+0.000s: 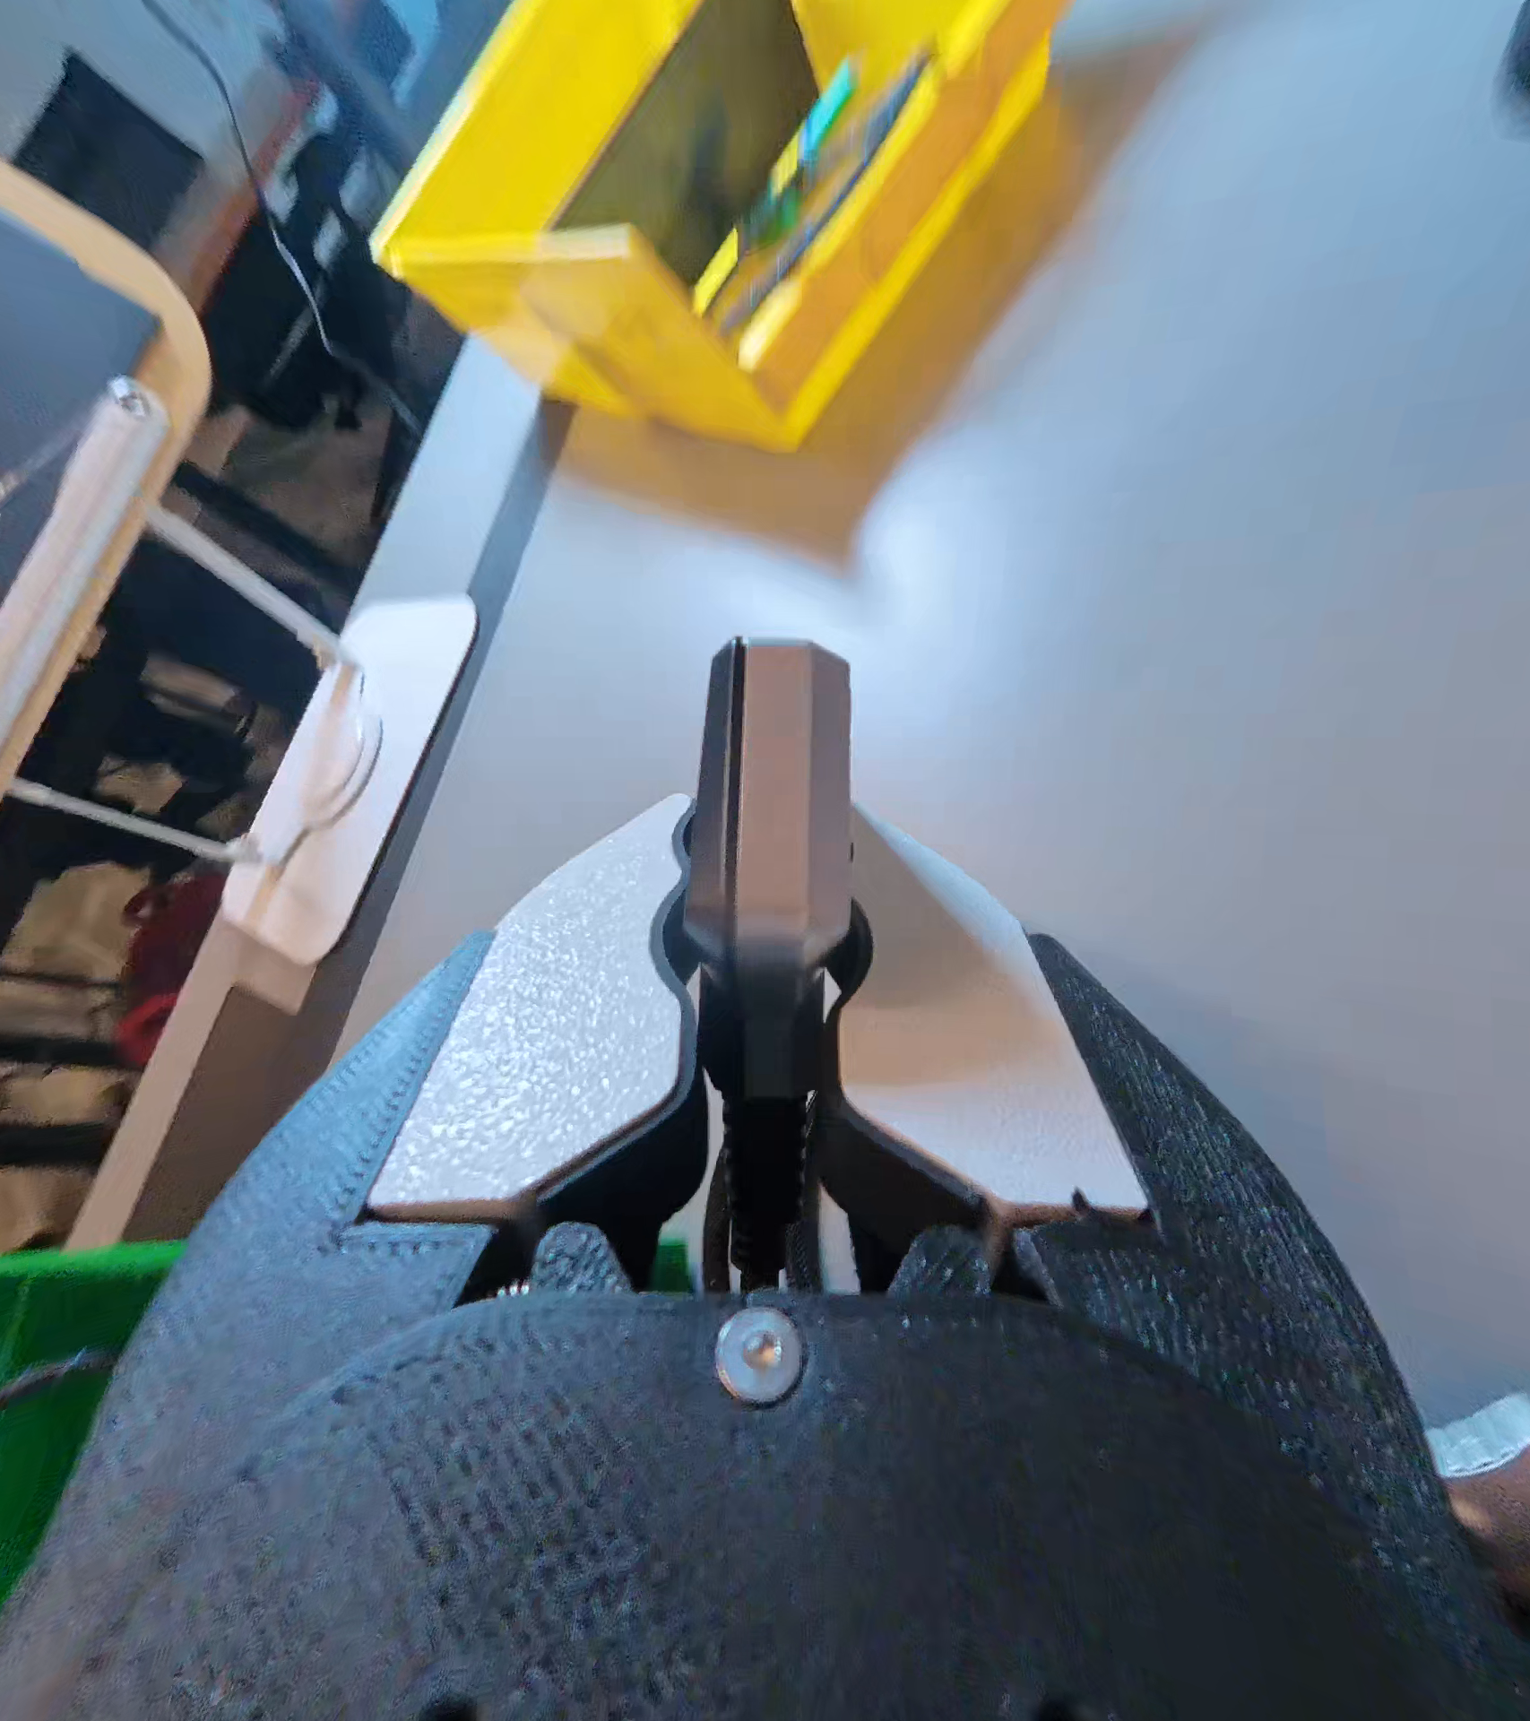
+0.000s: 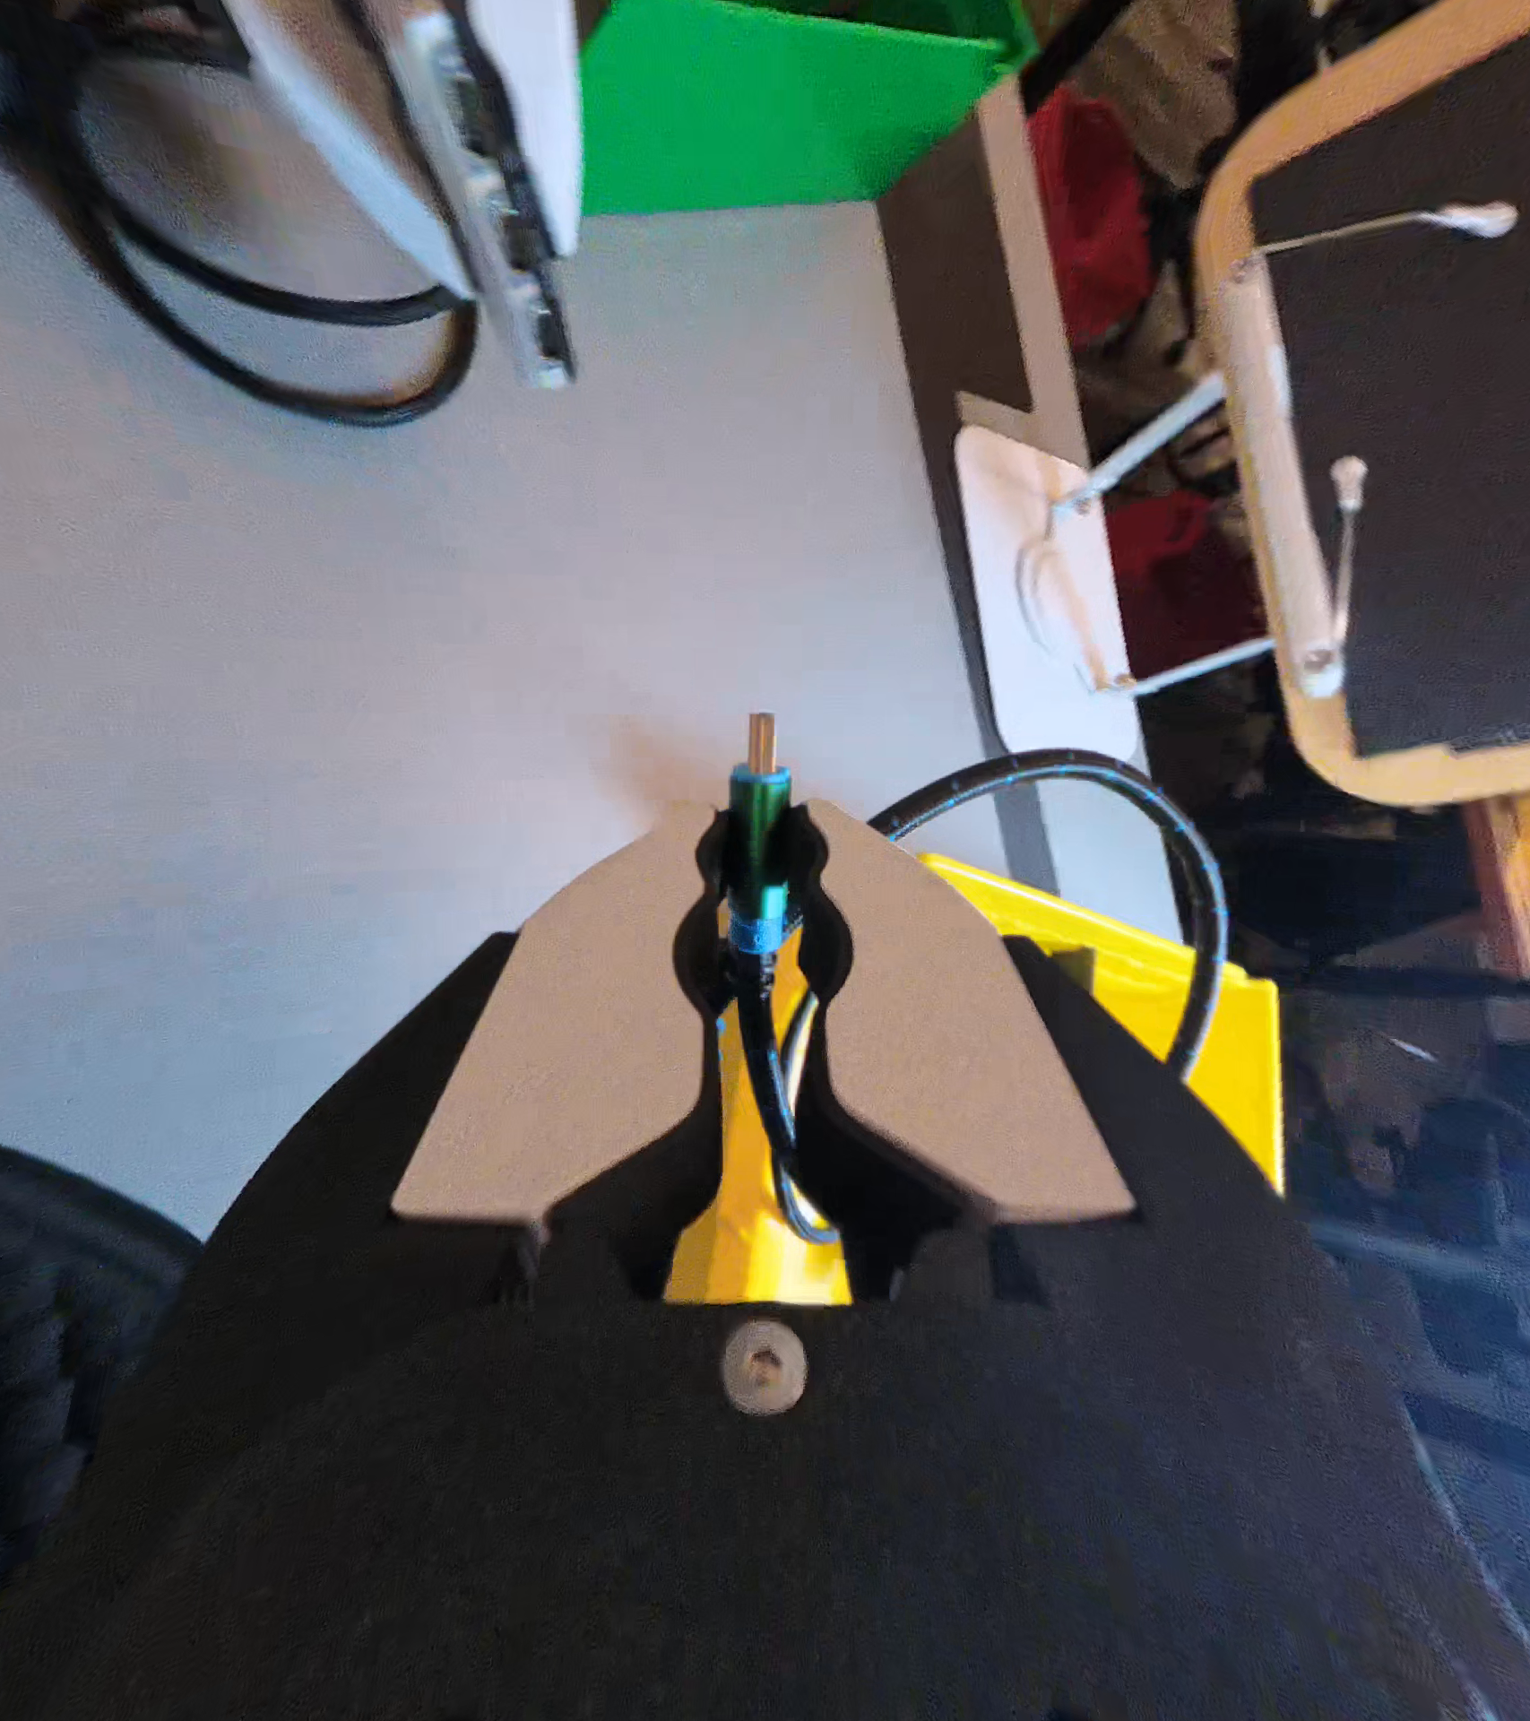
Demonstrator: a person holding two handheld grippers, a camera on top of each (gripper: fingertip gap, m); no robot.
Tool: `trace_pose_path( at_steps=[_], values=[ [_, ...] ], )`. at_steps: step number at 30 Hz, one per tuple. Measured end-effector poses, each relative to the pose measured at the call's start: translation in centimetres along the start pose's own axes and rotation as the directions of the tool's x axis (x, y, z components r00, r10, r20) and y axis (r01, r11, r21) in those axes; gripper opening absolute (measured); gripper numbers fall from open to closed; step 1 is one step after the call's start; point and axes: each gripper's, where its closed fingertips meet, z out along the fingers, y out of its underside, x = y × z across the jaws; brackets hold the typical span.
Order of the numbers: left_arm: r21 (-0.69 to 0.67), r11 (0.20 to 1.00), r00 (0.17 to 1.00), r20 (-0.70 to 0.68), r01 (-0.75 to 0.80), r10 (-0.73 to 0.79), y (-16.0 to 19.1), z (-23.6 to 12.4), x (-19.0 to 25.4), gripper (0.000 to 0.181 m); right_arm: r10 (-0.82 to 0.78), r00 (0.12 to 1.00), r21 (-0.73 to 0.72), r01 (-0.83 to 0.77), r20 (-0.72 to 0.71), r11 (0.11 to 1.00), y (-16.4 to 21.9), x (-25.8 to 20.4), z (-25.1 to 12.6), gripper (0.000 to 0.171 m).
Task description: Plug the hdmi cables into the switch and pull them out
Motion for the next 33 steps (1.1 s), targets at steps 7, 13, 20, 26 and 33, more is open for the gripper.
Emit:
trace_pose_path(
  at_steps=[7, 13, 20, 26, 33],
  values=[
    [0.264, 0.944, 0.977, -0.128, 0.200, -0.171, -4.8, -1.8, 0.8, 0.023, 0.273, 0.962, 0.058, -0.272, -0.016, 0.961, 2.6, 6.9, -2.8, 0.012],
    [0.351, 0.882, 0.947, -0.179, 0.315, -0.267, -4.9, -2.9, 0.0, 0.023, 0.565, 0.825, -0.221, -0.553, -0.012, 0.803, 9.9, 6.7, 3.1, 0.029],
    [0.460, 0.794, 0.916, -0.247, 0.397, -0.315, -6.2, -4.2, -0.6, 0.023, 0.573, 0.817, 0.160, -0.576, 0.065, 0.802, 3.2, 7.7, 2.2, 0.043],
    [0.535, 0.682, 0.864, -0.364, 0.499, -0.347, -7.8, -5.7, -0.7, 0.023, 0.241, 0.917, 0.305, -0.340, 0.318, 0.890, -6.2, -2.8, 2.9, 0.047],
    [0.572, 0.623, 0.838, -0.460, 0.533, -0.294, -9.3, -6.5, 0.9, 0.023, 0.120, 0.878, 0.477, -0.361, 0.463, 0.801, -13.8, -8.3, 4.0, 0.023]
  ],
)
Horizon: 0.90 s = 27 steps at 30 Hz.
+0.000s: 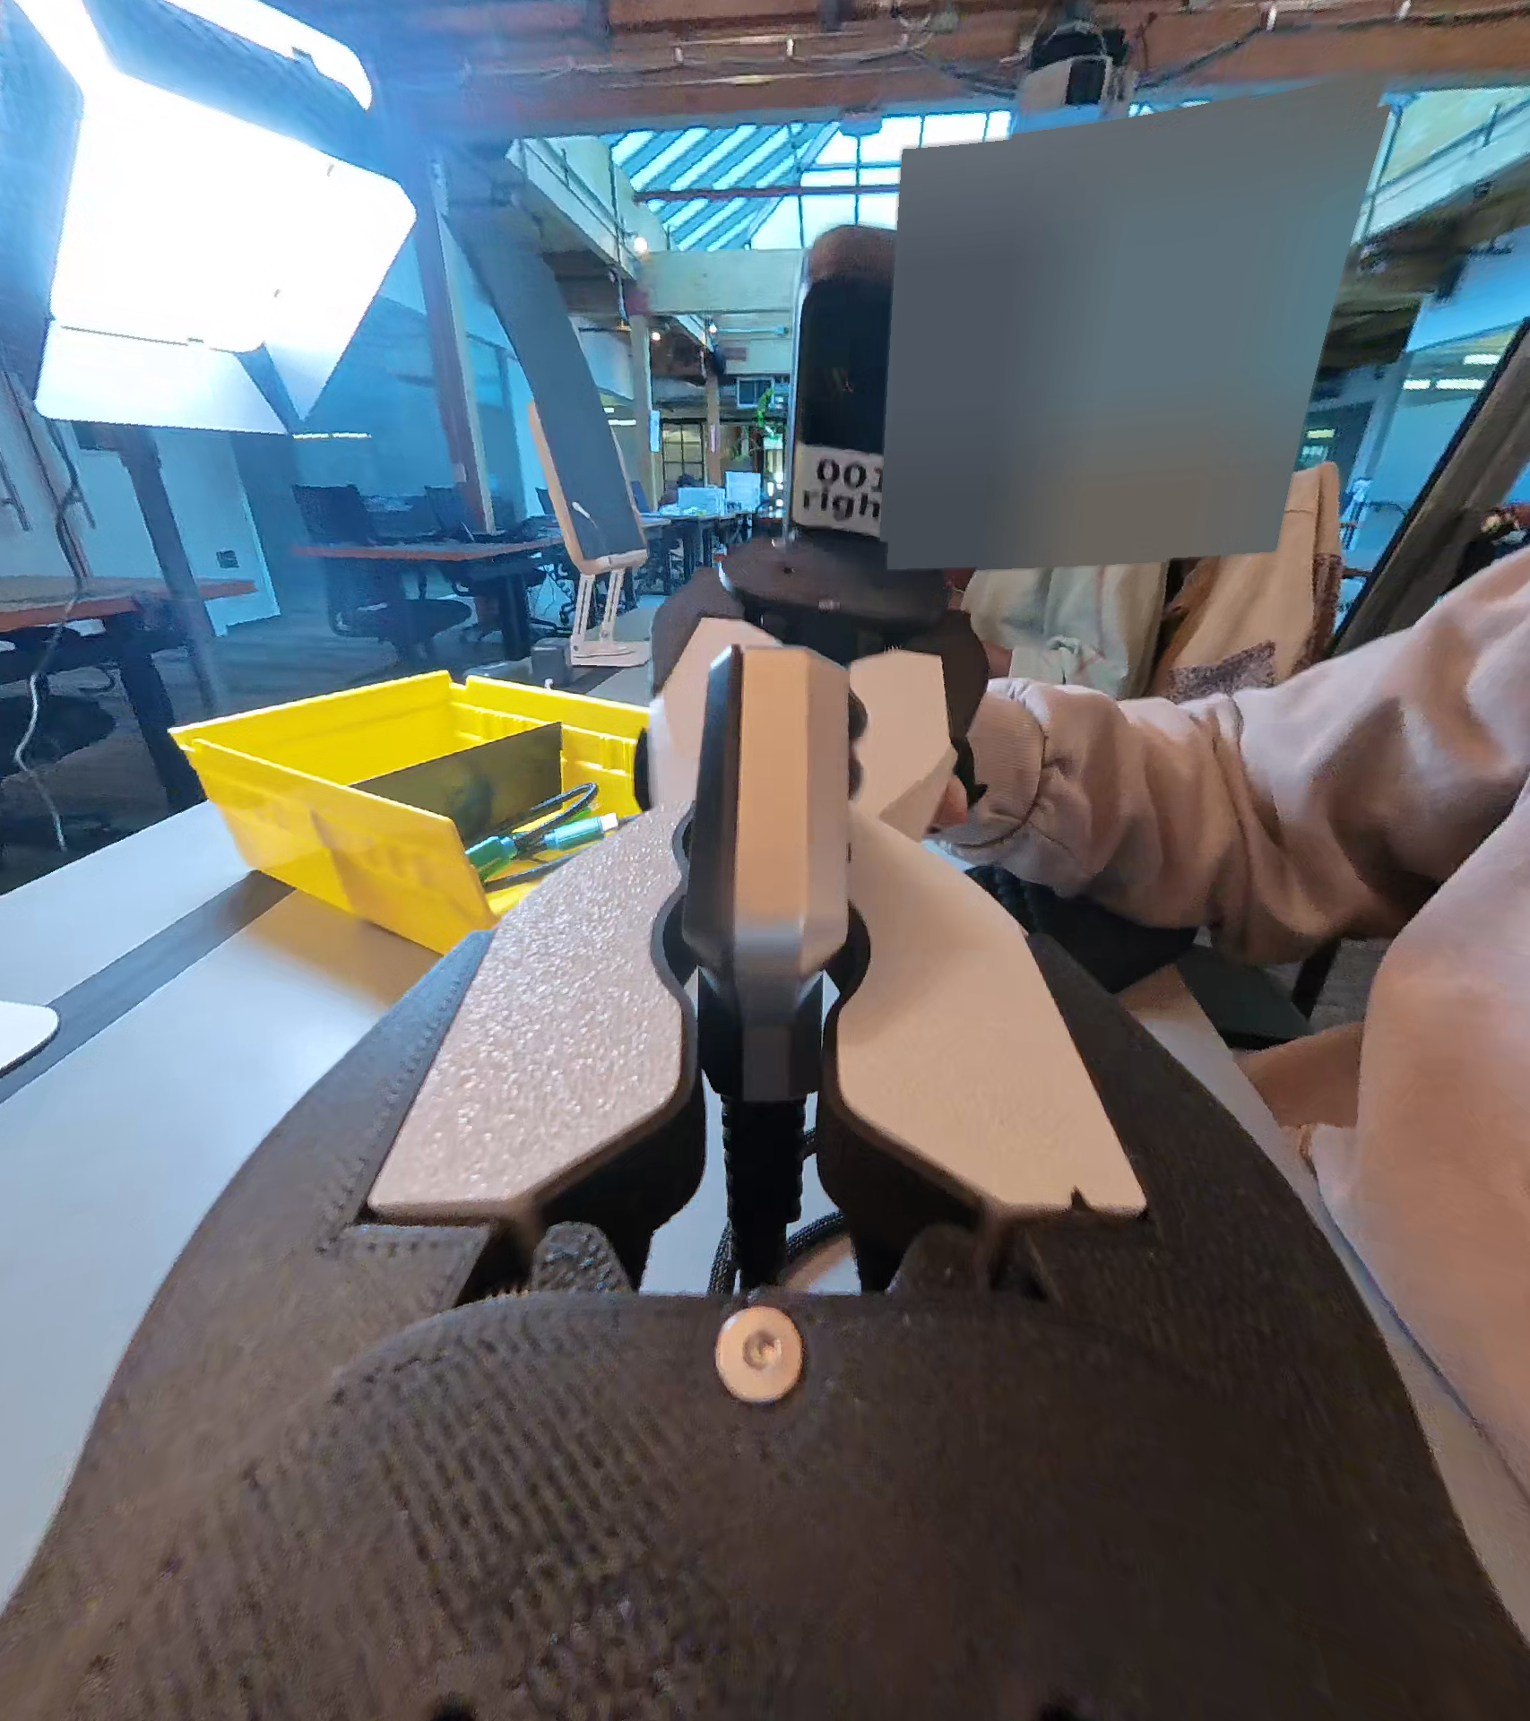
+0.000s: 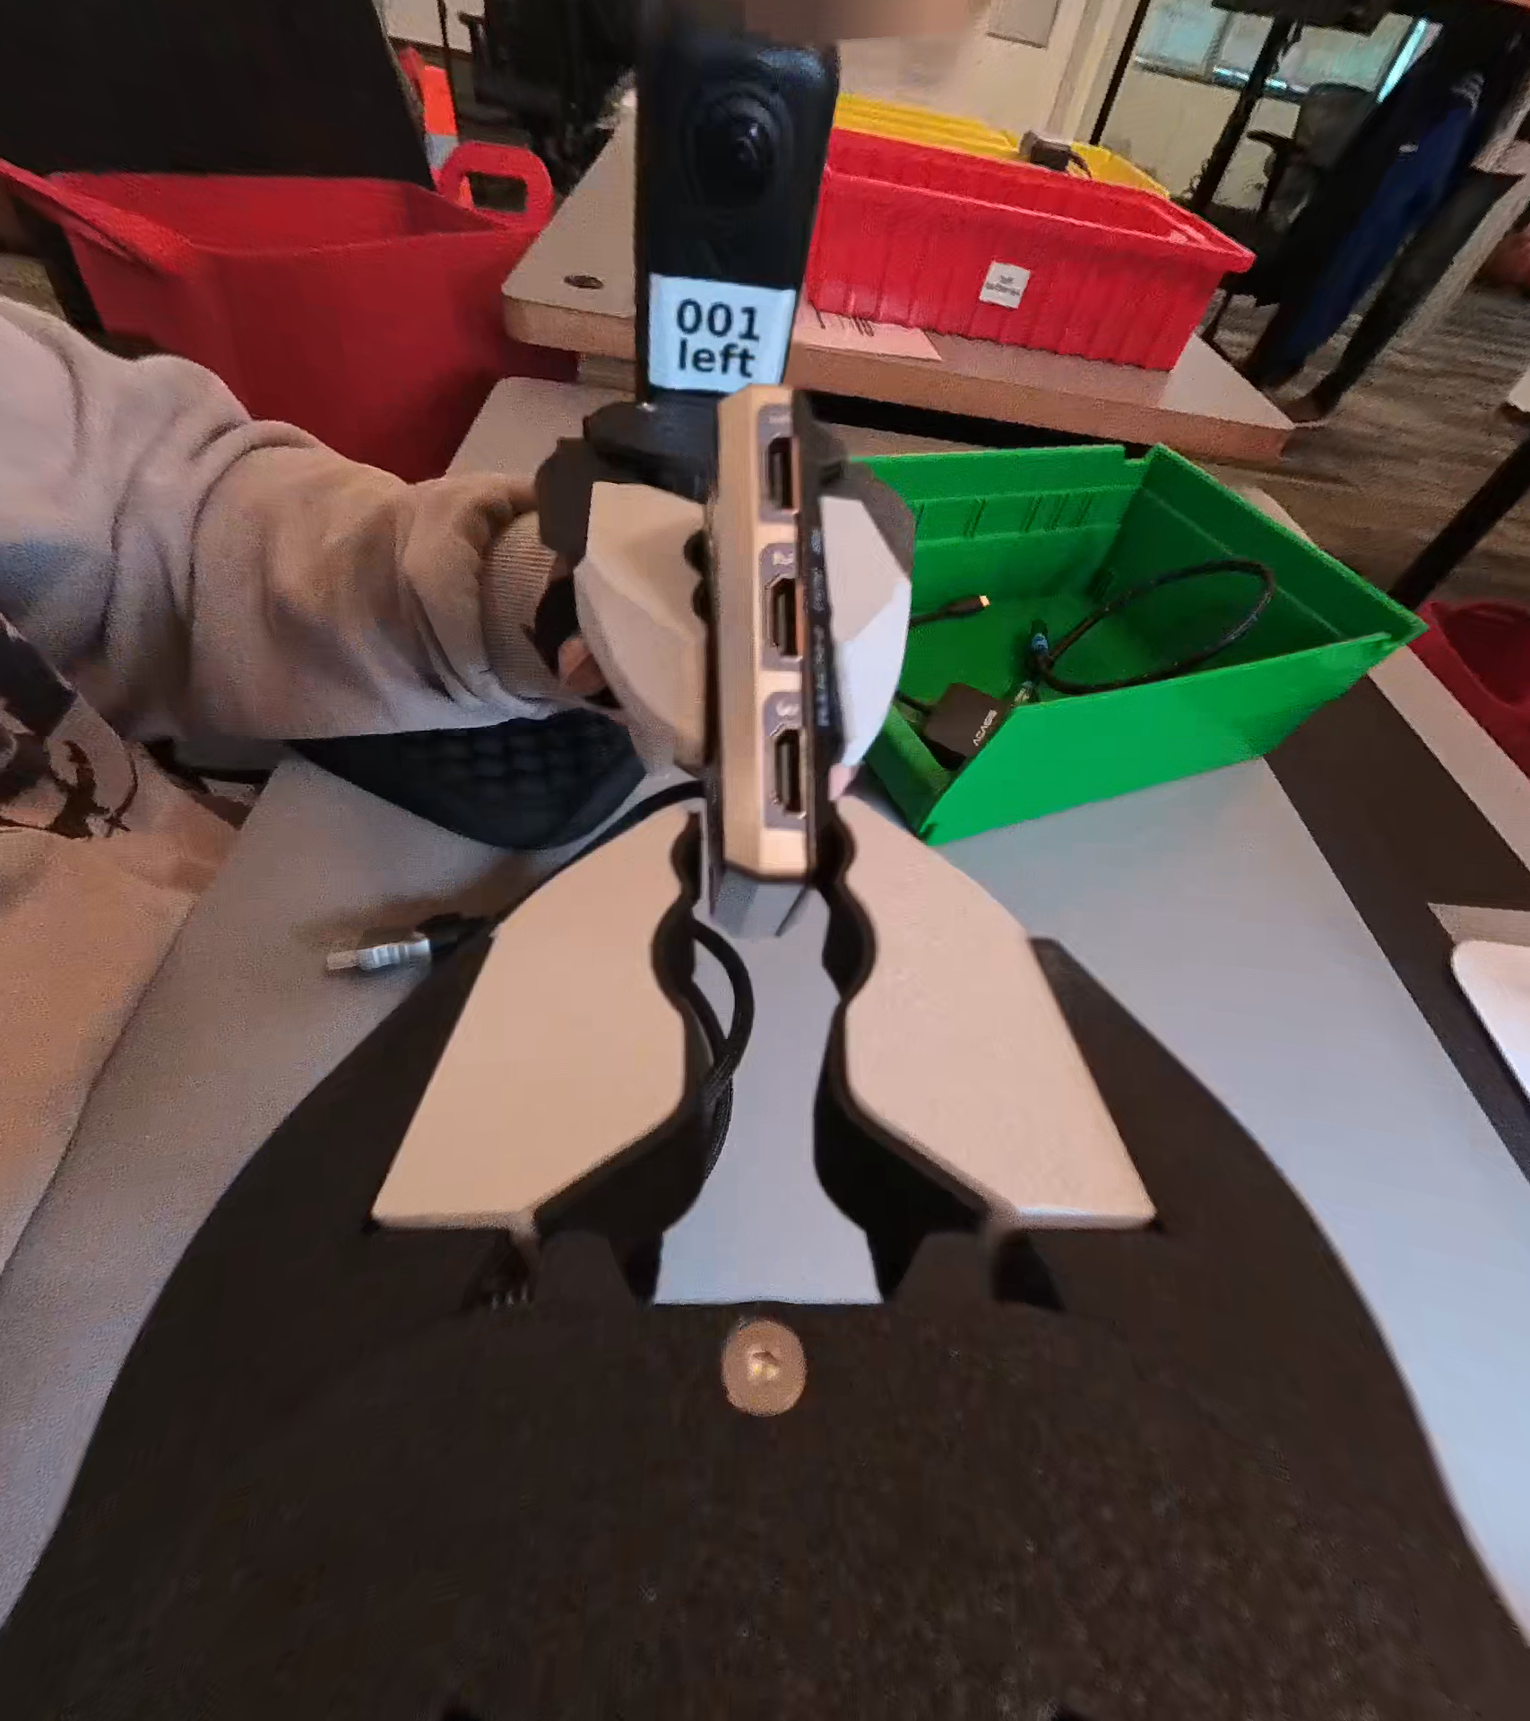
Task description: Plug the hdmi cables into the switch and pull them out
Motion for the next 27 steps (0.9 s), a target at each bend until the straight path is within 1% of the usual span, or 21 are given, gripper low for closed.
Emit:
trace_pose_path(
  at_steps=[1, 4, 6, 9, 11, 13, 15, 17, 19, 21, 23, 25, 27],
  values=[
    [-0.003, 1.000, 1.000, -0.012, -0.011, 0.011, 0.1, 0.1, 0.3, 0.023, -0.015, 1.000, -0.019, 0.016, 0.013, 1.000, -0.2, -0.1, 0.1, 0.021],
    [0.037, 0.999, 1.000, -0.004, -0.003, 0.003, -0.9, -0.3, 0.2, 0.027, -0.059, 0.998, 0.001, 0.059, 0.006, 0.998, -1.9, -0.2, -0.5, 0.020],
    [0.058, 0.998, 0.999, 0.032, -0.019, 0.017, -1.5, -0.9, -0.3, 0.031, -0.097, 0.995, 0.004, 0.097, -0.027, 0.995, -3.4, 0.3, -1.8, 0.020],
    [0.079, 0.997, 0.995, 0.099, 0.000, -0.008, -2.2, -2.4, -1.9, 0.040, -0.146, 0.983, 0.010, 0.148, -0.110, 0.989, -7.0, 1.8, -5.5, 0.020],
    [0.084, 0.996, 0.988, 0.153, -0.013, 0.000, -2.3, -3.4, -2.8, 0.040, -0.204, 0.957, -0.025, 0.203, -0.206, 0.979, -9.9, 3.4, -8.6, 0.020],
    [0.082, 0.997, 0.983, 0.184, -0.015, 0.000, -2.1, -3.9, -3.3, 0.037, -0.265, 0.916, -0.075, 0.254, -0.301, 0.964, -12.9, 5.2, -12.0, 0.019],
    [0.086, 0.996, 0.980, 0.197, -0.008, -0.009, -1.9, -4.0, -3.6, 0.035, -0.326, 0.852, -0.138, 0.295, -0.409, 0.945, -16.0, 7.4, -15.4, 0.020],
    [0.087, 0.996, 0.980, 0.201, -0.009, -0.008, -1.8, -3.8, -3.6, 0.034, -0.379, 0.767, -0.222, 0.307, -0.518, 0.925, -18.6, 10.3, -18.9, 0.019],
    [0.080, 0.997, 0.981, 0.195, -0.008, -0.007, -1.6, -3.5, -3.5, 0.033, -0.434, 0.667, -0.328, 0.288, -0.606, 0.900, -20.1, 13.8, -22.3, 0.019],
    [0.070, 0.998, 0.982, 0.187, -0.008, -0.005, -1.3, -3.2, -3.3, 0.033, -0.474, 0.578, -0.408, 0.251, -0.664, 0.878, -20.5, 17.4, -25.2, 0.020],
    [0.056, 0.998, 0.983, 0.182, -0.013, 0.003, -1.1, -3.0, -3.1, 0.033, -0.493, 0.516, -0.452, 0.214, -0.701, 0.866, -19.6, 20.7, -27.2, 0.019],
    [0.044, 0.999, 0.983, 0.182, -0.023, 0.015, -0.9, -2.9, -3.0, 0.033, -0.505, 0.467, -0.474, 0.191, -0.726, 0.859, -17.5, 23.5, -28.3, 0.020],
    [0.035, 0.999, 0.983, 0.184, -0.028, 0.021, -0.7, -2.9, -3.0, 0.033, -0.524, 0.433, -0.495, 0.187, -0.734, 0.848, -13.9, 25.6, -28.7, 0.020]
  ],
)
